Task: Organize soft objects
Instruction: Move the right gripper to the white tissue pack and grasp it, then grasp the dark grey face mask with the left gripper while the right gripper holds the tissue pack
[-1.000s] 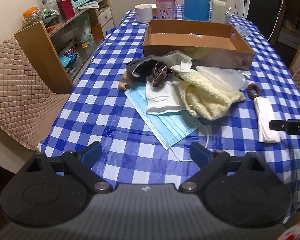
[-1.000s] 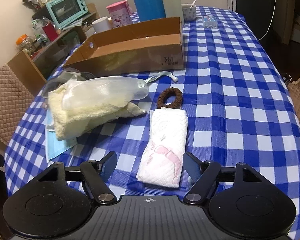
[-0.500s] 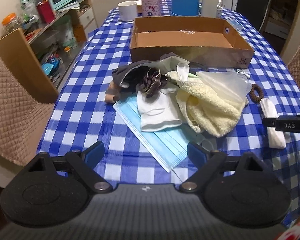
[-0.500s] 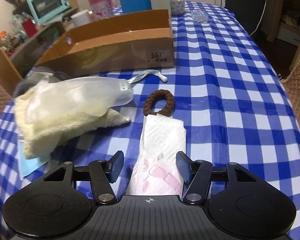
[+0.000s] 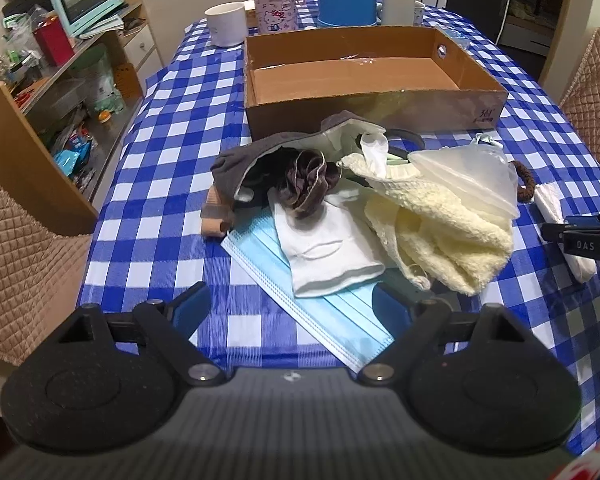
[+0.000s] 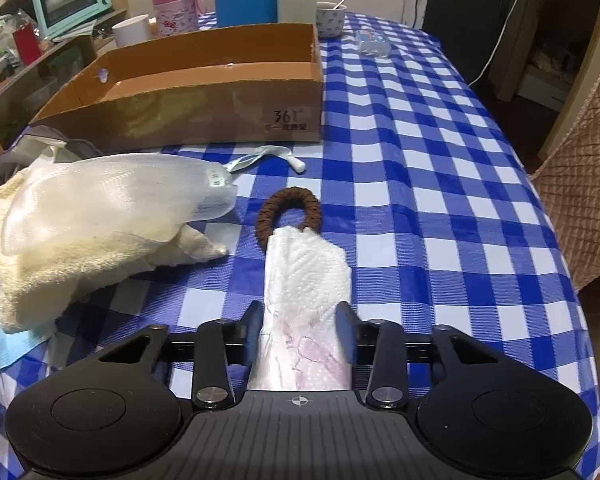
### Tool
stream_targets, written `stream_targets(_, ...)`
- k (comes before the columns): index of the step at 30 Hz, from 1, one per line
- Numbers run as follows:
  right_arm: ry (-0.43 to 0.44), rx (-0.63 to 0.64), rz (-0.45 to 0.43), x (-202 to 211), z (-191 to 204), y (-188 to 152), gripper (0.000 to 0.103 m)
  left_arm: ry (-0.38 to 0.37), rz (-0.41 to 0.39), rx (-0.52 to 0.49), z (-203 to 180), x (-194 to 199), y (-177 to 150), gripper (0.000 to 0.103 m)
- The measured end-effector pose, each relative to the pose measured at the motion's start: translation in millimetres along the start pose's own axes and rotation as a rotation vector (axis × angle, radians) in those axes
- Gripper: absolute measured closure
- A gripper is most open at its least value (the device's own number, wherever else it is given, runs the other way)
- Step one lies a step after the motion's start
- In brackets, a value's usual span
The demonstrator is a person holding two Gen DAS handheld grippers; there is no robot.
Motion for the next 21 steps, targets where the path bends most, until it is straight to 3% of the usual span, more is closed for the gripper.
stream_targets(5, -0.010, 0.028, -0.026, 9.3, 2.5, 4.4, 0.091, -0.022, -0.013, -0.030, 5.5, -8.2, 6.0, 0.023)
stream_targets(21, 0.014, 0.010, -0.056, 26.9, 22.2, 31.7, 0.093, -0.057, -0.138, -0.208, 31.8, -52.9, 43.6, 0.055)
Point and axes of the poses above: each gripper's, at about its wrist camera, not at the fingertips, and x roughly against the way its jaws point, z to its left, y to its top, the point moved 1 cm from there along -x, roughly the way its jaws point, and after that the axes turned 12 degrees about -z, right-handed, at the moved point
